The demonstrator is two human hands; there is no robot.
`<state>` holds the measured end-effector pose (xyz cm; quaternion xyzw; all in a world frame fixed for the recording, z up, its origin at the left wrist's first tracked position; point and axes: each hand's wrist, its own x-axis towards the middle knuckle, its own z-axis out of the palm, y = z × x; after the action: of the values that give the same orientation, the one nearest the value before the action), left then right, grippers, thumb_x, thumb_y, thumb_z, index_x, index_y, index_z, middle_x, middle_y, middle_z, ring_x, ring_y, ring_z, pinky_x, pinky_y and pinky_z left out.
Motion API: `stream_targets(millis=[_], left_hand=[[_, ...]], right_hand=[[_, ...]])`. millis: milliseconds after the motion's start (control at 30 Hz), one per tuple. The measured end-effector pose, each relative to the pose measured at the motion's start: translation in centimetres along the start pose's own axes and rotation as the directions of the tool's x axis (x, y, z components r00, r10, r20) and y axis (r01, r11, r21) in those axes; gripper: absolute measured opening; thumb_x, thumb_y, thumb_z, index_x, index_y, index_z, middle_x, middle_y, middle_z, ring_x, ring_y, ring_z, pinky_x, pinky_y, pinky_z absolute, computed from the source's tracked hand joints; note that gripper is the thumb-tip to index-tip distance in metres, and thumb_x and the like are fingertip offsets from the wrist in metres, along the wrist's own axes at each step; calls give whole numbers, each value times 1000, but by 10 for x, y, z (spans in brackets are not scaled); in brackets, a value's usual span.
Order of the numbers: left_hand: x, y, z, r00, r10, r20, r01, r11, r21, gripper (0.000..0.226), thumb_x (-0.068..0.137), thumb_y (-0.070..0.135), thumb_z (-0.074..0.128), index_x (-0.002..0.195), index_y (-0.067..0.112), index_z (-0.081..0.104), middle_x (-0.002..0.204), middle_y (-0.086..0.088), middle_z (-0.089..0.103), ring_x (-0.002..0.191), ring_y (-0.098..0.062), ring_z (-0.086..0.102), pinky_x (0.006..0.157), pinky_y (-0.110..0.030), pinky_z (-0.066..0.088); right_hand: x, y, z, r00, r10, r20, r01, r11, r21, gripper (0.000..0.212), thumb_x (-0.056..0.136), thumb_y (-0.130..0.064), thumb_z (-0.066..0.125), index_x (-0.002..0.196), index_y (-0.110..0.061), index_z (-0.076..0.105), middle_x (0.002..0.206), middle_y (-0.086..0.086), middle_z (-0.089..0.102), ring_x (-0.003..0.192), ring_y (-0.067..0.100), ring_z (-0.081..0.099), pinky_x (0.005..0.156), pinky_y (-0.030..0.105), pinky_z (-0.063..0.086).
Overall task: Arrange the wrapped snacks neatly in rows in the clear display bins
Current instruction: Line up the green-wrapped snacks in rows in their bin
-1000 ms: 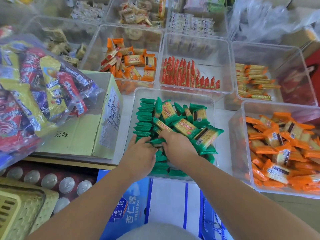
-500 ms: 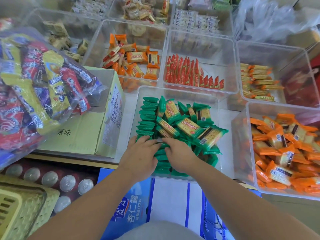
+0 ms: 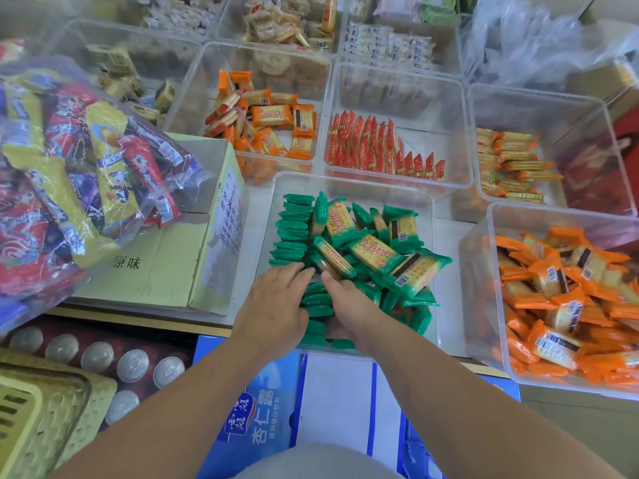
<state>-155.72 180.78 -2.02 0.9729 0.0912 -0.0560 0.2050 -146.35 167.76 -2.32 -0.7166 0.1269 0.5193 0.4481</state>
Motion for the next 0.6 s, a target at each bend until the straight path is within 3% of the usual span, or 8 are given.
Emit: stream_targets(millis=[133,233,267,333,433,500,533,600], left_hand=[[3,-2,4,996,15,87,-23,996,90,75,88,30,51,158,20,25,157,5,40,145,-21,29,119,-43,22],[6,-2,8,981,19,191,-49,987,152,70,92,38,42,158,26,24,159,9,38,151,-23,17,121,-49,13],[7,-2,8,977,17,212,-52,985,162,68,92,39,41,157,27,25,158,9,39,152,-23,15,121,-50,12],[8,-4,9,973,17,232,-60,982,178,66,93,41,39,156,28,27,157,9,40,152,-24,14,121,-51,12],[8,-5,10,971,37,238,-85,977,194,64,93,42,37,155,28,30,156,10,40,151,-25,15,121,-52,12],[8,-5,9,970,45,238,-95,974,206,61,94,42,37,153,28,32,157,10,40,151,-25,15,121,-53,12],[9,-5,9,970,46,238,-98,973,210,60,95,42,37,153,29,32,157,11,40,151,-25,15,121,-53,11],[9,-4,9,971,48,233,-97,974,204,59,95,41,37,153,31,32,157,12,40,151,-25,15,121,-53,11]], right_hand=[[0,2,3,997,-9,71,11,1000,-21,79,92,-66,50,155,-27,25,137,7,51,106,26,65,84,39,61],[-2,4,-1,998,-45,36,50,987,-154,59,97,-54,51,136,-11,46,119,11,60,103,28,67,85,43,60],[-5,3,-5,992,-125,9,121,940,-319,50,99,-50,51,122,-6,54,112,12,62,101,30,66,85,44,58],[-13,0,-12,936,-351,-37,244,719,-651,39,99,-46,52,101,-7,60,96,9,66,92,30,65,74,38,54],[-25,-14,-21,743,-666,-67,374,495,-784,27,96,-35,60,110,-12,65,99,5,69,88,23,64,76,38,56],[-23,-27,-23,636,-772,-10,398,339,-853,32,96,-30,63,122,-12,63,112,7,65,101,25,60,86,39,54],[-20,-35,-22,624,-781,29,395,284,-874,38,96,-30,63,128,-12,59,119,8,62,109,27,57,91,38,52],[-9,-50,-17,674,-737,60,336,232,-913,46,95,-34,62,135,-13,53,125,8,58,117,28,52,93,40,52]])
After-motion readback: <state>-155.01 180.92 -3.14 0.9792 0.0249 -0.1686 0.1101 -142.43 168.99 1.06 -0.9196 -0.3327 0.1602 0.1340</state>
